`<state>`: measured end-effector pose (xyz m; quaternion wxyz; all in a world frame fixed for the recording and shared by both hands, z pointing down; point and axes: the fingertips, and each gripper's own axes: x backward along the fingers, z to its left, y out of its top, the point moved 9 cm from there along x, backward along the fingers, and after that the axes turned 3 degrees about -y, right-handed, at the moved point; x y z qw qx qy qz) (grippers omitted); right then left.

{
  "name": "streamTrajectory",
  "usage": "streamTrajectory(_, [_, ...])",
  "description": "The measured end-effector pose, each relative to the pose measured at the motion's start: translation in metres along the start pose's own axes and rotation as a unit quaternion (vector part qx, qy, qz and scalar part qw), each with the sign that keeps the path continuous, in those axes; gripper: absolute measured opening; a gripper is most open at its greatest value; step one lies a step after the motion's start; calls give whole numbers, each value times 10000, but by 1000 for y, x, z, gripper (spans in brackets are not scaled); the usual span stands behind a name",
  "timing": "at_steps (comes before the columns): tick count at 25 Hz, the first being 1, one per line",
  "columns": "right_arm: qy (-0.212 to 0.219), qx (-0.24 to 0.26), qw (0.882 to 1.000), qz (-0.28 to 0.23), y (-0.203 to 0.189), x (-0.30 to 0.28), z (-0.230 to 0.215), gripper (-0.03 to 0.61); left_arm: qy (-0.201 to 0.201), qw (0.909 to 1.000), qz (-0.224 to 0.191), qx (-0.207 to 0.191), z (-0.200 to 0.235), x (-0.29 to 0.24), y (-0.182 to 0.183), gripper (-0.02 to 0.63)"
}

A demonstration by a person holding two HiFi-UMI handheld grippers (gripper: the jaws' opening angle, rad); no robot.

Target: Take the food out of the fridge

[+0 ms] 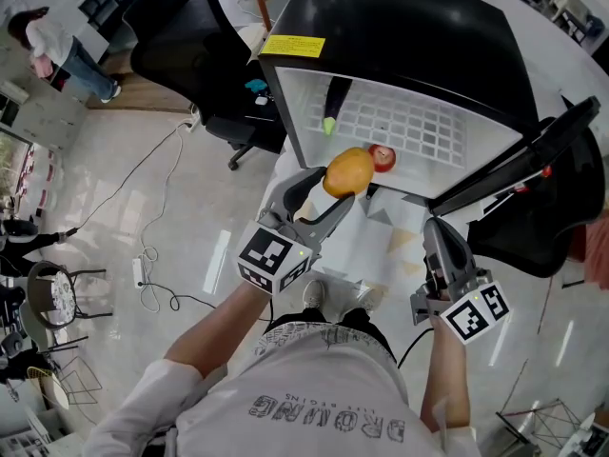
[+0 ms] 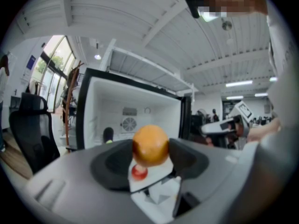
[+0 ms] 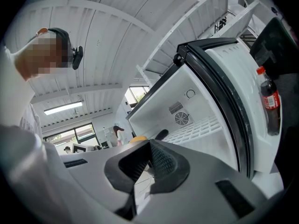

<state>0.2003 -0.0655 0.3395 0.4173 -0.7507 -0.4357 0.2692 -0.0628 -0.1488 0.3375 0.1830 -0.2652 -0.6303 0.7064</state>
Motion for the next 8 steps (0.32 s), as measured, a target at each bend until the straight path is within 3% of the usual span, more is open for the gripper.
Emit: streamTrajectory(8, [11,13,10000,-4,1,0,1,-11,0,10000,-21,-15,-1,1,3,250])
